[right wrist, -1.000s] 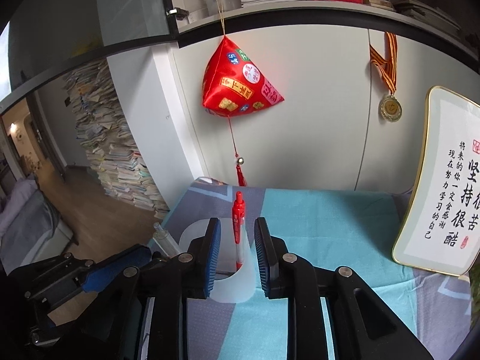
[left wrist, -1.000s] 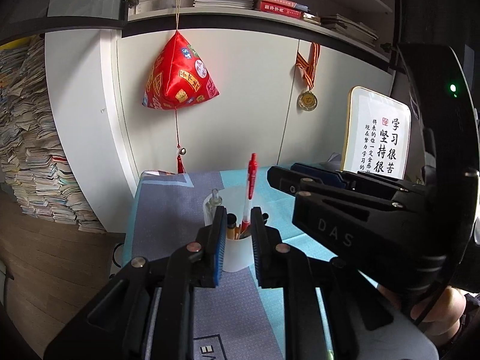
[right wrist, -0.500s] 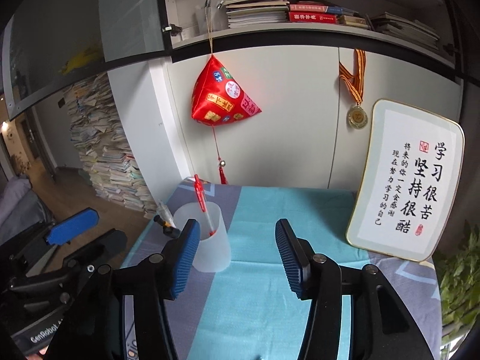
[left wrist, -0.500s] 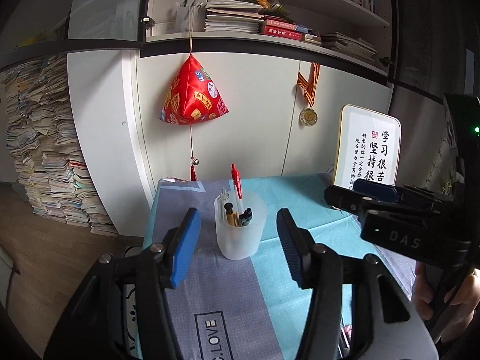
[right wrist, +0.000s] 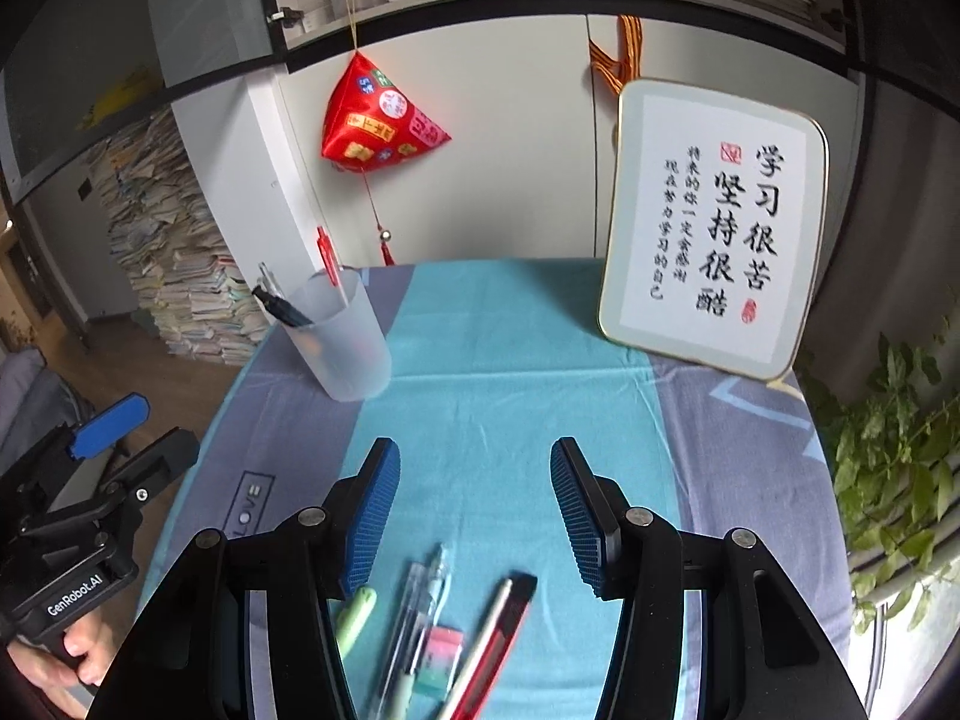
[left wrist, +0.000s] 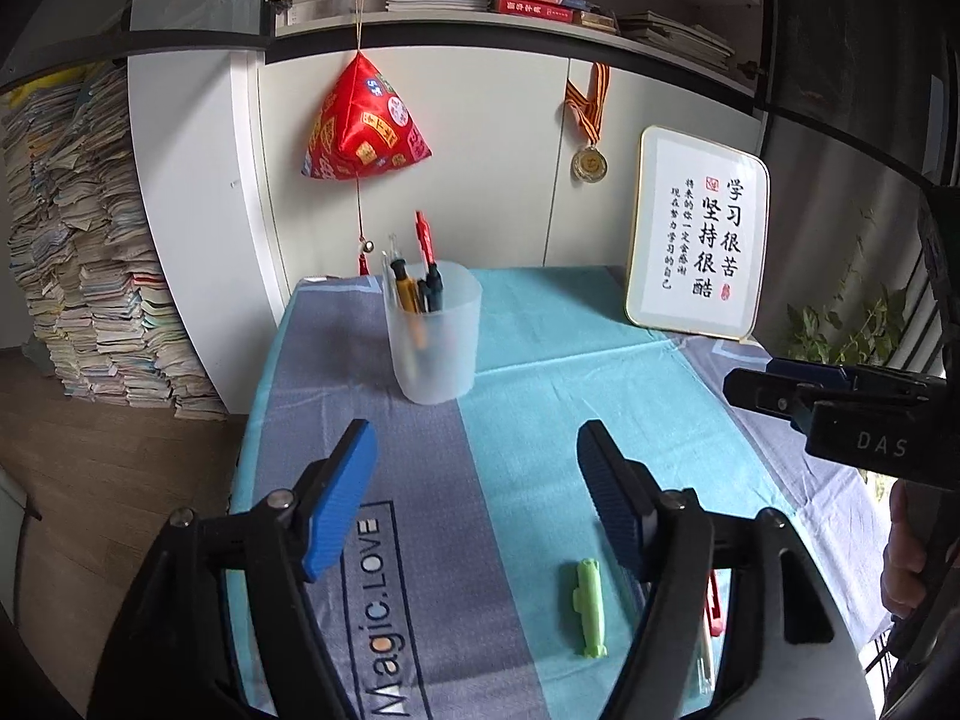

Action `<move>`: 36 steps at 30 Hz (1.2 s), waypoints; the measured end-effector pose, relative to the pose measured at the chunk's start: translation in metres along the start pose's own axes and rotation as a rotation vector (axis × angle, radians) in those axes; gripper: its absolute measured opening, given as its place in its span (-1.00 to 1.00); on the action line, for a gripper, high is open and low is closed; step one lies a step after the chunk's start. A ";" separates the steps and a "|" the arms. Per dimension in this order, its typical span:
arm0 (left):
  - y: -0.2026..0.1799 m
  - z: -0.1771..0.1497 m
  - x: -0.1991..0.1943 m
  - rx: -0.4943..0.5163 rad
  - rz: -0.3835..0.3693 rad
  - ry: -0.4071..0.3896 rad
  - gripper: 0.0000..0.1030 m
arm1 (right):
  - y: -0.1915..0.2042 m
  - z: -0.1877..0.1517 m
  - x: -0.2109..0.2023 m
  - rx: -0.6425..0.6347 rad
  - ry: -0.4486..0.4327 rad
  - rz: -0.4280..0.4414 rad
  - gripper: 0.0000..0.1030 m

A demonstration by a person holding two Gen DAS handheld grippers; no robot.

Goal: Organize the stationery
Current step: 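Move both open tools back toward the remaining pens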

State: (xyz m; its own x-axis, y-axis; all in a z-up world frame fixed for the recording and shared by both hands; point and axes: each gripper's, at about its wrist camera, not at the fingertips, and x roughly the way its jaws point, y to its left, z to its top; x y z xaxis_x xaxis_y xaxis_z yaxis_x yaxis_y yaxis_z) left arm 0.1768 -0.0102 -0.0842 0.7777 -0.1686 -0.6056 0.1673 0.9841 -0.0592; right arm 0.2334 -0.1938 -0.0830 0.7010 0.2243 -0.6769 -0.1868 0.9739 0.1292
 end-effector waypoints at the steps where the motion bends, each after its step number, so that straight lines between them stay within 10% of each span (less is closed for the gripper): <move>1: -0.003 -0.005 0.000 0.003 -0.001 0.009 0.32 | -0.003 -0.006 -0.001 0.005 0.009 0.004 0.03; 21: -0.042 -0.079 -0.017 0.057 -0.043 0.104 0.32 | -0.015 -0.112 -0.006 0.075 0.174 0.041 0.02; 36: -0.056 -0.125 -0.007 0.071 -0.084 0.201 0.32 | 0.007 -0.160 0.001 0.077 0.235 0.113 -0.54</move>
State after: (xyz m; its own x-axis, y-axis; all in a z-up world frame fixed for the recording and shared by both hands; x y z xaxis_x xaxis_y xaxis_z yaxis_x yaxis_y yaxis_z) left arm 0.0860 -0.0568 -0.1762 0.6245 -0.2281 -0.7469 0.2740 0.9596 -0.0639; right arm 0.1224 -0.1930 -0.1988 0.4976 0.3262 -0.8038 -0.1960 0.9449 0.2621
